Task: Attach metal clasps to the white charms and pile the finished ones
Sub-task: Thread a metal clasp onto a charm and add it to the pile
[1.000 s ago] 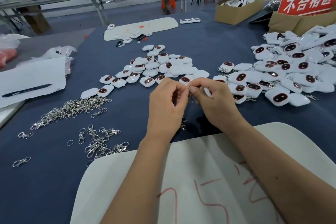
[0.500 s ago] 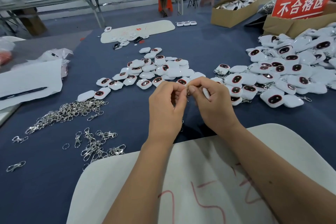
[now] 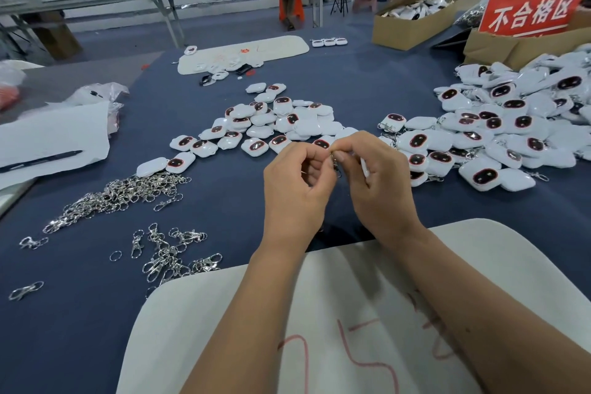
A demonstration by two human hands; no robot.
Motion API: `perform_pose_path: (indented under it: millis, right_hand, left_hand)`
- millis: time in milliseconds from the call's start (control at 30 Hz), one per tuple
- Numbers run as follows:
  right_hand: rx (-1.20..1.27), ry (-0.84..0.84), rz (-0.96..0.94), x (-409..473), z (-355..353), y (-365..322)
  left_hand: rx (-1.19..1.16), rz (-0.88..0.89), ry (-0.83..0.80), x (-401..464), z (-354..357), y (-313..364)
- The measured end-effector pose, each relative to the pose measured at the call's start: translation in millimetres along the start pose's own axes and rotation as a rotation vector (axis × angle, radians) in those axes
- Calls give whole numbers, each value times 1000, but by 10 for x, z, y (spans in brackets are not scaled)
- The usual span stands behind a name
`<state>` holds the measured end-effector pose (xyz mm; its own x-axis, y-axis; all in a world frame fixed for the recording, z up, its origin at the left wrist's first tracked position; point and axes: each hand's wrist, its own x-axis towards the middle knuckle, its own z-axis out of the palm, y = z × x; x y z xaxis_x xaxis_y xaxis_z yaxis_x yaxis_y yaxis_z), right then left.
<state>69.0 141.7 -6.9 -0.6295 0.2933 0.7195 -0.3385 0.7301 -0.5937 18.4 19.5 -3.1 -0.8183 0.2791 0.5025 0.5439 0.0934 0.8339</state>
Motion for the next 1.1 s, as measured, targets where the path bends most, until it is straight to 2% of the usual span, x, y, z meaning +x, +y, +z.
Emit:
perform_pose_path:
  millis: [100,233,300,467,667,867,1100]
  right_hand:
    - [11,1,13,2,9,2]
    - [323,-137,370,46,-9,52]
    - [401,-199,481,59,-29,86]
    - [501,-304,523,52,-18,142]
    - [511,-221,493,38,-59,160]
    - [122,-87,240,13,-30,71]
    - [-33,-42,48,5,-35,33]
  left_hand:
    - [-31,-17,8,-1,-26,4]
    - [17,18,26,2,-29,-8]
    - [38,31,35,5,-26,-19]
    - [35,52,20,8,-28,-50]
    - [42,84,-13,2,-21,-67]
    - [118,77,-26,0,-21,-117]
    - [143,72,-14,1,-37,-131]
